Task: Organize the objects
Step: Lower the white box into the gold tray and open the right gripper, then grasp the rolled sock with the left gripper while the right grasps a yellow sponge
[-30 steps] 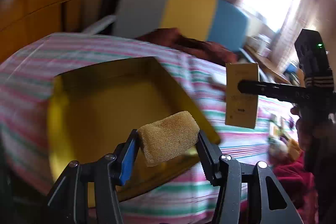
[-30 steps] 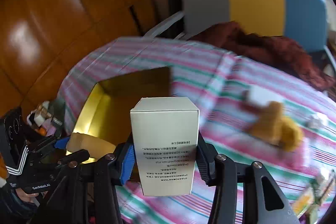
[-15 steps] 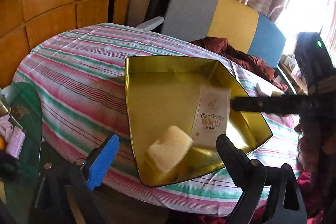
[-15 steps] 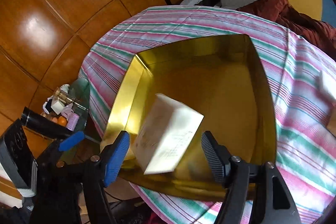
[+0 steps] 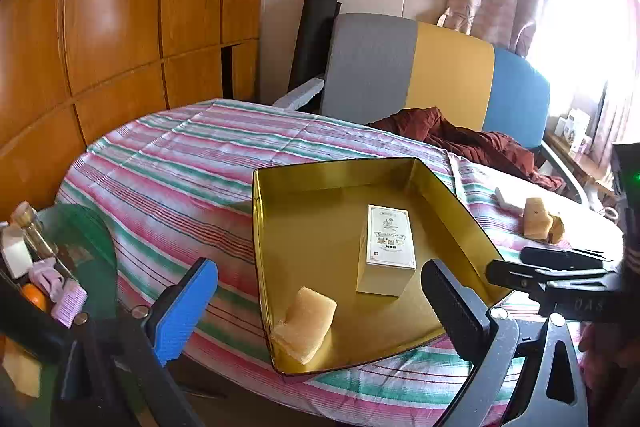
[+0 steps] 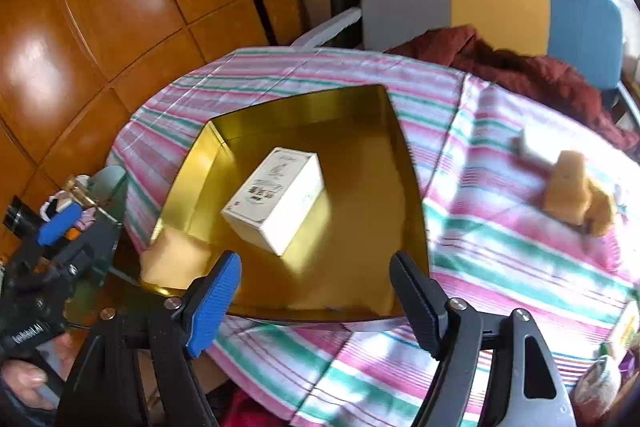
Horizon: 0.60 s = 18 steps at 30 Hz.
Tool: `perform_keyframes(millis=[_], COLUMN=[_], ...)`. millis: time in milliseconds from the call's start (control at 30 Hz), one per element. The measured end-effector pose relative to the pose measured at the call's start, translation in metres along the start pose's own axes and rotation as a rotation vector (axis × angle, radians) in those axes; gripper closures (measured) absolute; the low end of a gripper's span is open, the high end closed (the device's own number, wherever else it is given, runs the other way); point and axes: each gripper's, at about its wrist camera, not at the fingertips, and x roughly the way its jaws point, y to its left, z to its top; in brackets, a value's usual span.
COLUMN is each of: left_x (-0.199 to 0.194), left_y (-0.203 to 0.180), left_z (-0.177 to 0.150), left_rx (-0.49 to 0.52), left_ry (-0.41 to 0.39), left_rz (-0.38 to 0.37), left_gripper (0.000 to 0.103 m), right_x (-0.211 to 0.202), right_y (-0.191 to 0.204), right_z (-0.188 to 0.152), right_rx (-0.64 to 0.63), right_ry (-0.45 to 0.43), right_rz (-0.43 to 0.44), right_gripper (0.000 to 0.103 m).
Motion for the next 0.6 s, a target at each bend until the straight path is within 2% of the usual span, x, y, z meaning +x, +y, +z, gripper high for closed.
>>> perform_keyframes(millis=[200, 600], left_x=[-0.004, 0.002], left_y=[-0.018, -0.056], left_z=[0.0, -0.005], left_rx=[0.044, 0.119], left_ry=[0.004, 0.049], left_rz=[-0.006, -0.085], left_gripper=[0.0, 0.0], right_x=[-0.013, -0.036], right_y=[-0.012, -0.052], right_z=[-0.013, -0.032], right_rx=[0.0, 0.061], right_ry=[-0.037, -0.078], right_rz=[-0.06, -0.166], right_gripper=[0.02, 0.02])
